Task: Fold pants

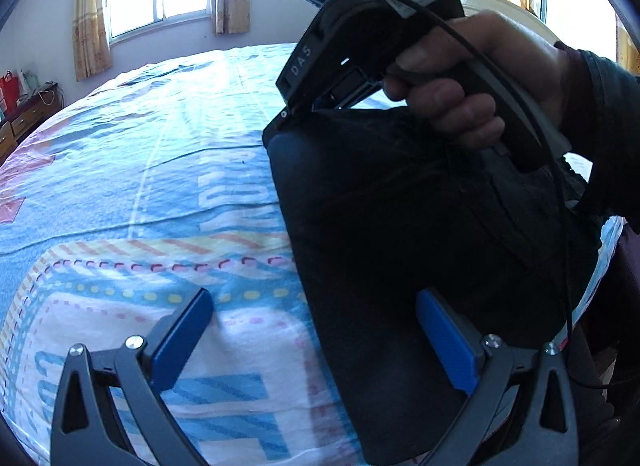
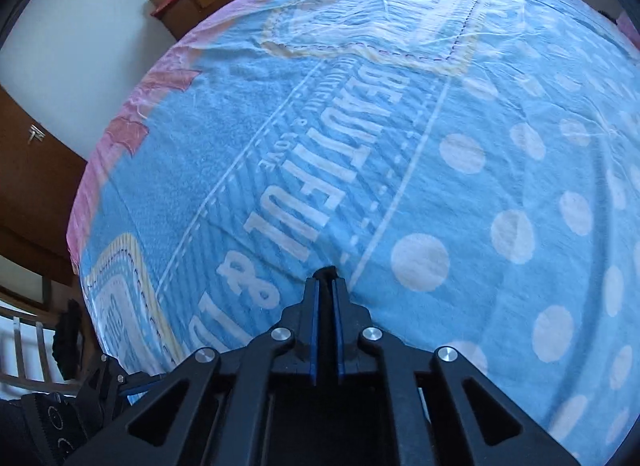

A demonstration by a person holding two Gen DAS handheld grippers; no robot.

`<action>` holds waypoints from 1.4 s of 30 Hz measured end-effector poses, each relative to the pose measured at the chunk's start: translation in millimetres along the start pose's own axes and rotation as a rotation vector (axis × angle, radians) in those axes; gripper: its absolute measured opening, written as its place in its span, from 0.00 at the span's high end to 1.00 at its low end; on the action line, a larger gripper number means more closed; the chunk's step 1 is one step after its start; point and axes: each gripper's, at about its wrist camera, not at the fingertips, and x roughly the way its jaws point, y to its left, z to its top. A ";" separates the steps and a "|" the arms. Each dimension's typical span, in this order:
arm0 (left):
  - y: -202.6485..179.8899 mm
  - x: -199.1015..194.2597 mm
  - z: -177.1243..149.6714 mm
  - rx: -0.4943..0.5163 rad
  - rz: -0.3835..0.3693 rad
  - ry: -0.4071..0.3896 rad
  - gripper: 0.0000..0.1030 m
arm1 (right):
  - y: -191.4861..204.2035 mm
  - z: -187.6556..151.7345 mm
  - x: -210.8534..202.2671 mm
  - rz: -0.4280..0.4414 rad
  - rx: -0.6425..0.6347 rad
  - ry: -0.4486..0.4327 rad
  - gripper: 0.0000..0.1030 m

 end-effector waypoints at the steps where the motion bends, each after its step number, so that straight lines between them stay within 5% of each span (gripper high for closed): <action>1: -0.1 0.0 0.1 -0.001 0.001 -0.001 0.00 | -0.7 0.0 -0.8 0.001 0.010 -0.005 0.95; 4: -0.2 0.6 3.0 -0.005 0.000 0.009 0.00 | -4.5 -0.2 -8.5 0.027 0.039 -0.032 0.93; 7: 2.9 -1.7 5.6 -0.019 -0.005 0.028 0.00 | -10.7 -3.7 -25.4 0.005 0.095 -0.081 0.57; 14: 2.7 -20.0 21.4 -0.021 0.015 -0.012 0.00 | -5.7 -47.4 -94.1 0.054 0.110 -0.205 0.55; 21: -13.3 5.9 25.2 0.041 0.006 0.040 0.00 | -14.1 -109.2 -84.3 -0.108 0.151 -0.154 0.55; 27: -13.7 -3.5 27.6 0.048 0.020 0.024 0.00 | -42.7 -124.3 -93.3 0.007 0.238 -0.244 0.55; 31: -14.2 -15.5 37.3 0.057 0.041 -0.036 0.00 | -26.3 -150.7 -130.8 -0.107 0.199 -0.315 0.55; 36: -32.9 3.7 47.7 0.108 0.013 -0.010 0.00 | -41.3 -210.1 -173.7 -0.213 0.308 -0.371 0.49; 37: -37.1 9.6 47.4 0.122 0.010 0.003 0.00 | -49.2 -219.7 -173.1 -0.234 0.339 -0.357 0.41; 39: -47.7 24.6 45.2 0.141 0.007 0.045 0.00 | -67.1 -234.6 -158.2 -0.250 0.374 -0.301 0.40; 42: -50.6 27.1 42.4 0.142 0.011 0.033 0.00 | -69.5 -239.5 -150.6 -0.271 0.336 -0.331 0.40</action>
